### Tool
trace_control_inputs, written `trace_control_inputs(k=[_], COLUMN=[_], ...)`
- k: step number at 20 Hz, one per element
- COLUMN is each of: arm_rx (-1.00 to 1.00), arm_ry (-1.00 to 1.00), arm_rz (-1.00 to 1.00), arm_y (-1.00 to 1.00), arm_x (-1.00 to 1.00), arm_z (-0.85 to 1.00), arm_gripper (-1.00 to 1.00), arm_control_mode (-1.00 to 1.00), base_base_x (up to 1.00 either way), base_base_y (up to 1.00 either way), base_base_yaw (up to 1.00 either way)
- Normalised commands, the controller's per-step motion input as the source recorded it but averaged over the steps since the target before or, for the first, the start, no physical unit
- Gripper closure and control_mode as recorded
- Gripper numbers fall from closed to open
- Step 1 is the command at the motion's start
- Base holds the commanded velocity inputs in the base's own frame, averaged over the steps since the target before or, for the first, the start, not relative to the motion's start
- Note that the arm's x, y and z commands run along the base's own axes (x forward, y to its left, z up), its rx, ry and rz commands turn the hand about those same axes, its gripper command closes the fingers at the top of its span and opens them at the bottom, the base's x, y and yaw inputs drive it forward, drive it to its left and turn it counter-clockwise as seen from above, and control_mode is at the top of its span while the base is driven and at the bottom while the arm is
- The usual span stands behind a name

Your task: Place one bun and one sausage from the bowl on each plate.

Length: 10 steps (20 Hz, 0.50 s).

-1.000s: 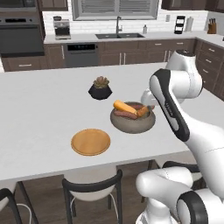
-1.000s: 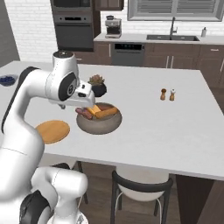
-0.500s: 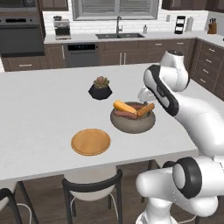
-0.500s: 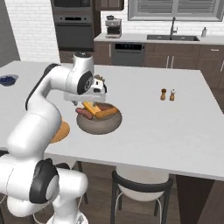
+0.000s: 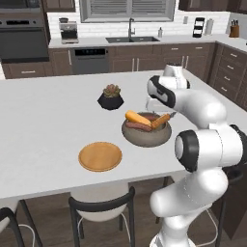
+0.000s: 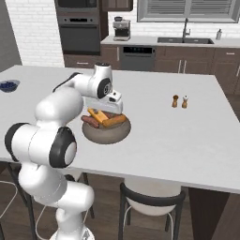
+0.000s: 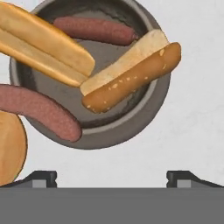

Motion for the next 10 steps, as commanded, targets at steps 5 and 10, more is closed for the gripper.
trace_control_inputs(k=[5, 10], arm_rx=[0.0, -0.04], arm_ry=[0.1, -0.01], arm_rz=[-0.24, -0.11], arm_y=[-0.09, -0.29], arm_x=[0.18, 0.24], arm_z=[-0.23, -0.72], arm_gripper=[-1.0, -1.0], arm_control_mode=[-1.0, -1.0], base_base_x=[0.0, 0.0], base_base_y=[0.0, 0.0], base_base_yaw=[0.0, 0.0])
